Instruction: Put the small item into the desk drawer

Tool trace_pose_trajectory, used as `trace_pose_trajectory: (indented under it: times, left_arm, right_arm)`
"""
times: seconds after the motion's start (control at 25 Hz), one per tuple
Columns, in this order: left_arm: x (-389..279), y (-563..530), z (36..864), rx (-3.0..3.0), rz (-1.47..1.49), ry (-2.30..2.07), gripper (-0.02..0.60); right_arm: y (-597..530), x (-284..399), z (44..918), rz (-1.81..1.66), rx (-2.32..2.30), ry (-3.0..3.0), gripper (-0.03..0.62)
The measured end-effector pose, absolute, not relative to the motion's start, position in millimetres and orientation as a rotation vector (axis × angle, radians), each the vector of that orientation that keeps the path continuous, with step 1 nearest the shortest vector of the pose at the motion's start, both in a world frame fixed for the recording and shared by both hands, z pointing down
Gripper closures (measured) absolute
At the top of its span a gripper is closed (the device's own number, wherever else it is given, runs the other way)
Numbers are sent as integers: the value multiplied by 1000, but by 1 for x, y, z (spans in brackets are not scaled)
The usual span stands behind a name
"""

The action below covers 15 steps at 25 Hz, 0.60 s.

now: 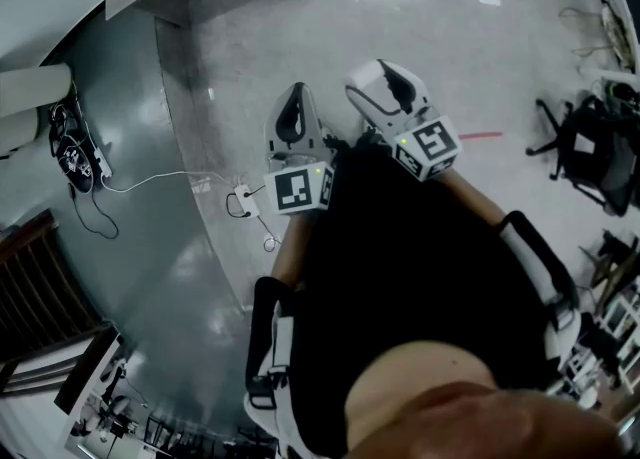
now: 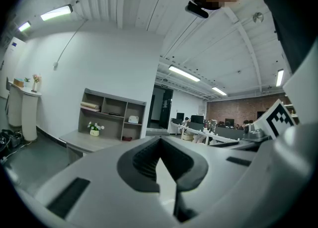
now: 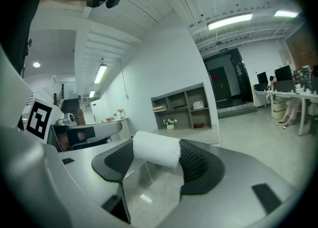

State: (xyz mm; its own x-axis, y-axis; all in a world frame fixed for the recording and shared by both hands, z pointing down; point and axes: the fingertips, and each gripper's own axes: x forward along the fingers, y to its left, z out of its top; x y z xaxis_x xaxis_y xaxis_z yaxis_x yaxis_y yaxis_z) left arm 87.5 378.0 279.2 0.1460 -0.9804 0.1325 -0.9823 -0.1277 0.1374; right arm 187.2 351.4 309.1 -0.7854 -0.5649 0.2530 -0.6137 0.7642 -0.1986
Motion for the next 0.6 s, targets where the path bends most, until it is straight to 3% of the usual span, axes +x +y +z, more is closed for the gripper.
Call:
trace_pose_trajectory:
  times: [0.6]
  left_arm:
    - [30, 381, 291, 2243, -11, -1851, 591]
  right_arm:
    - [351, 141, 323, 425, 1066, -2727, 309]
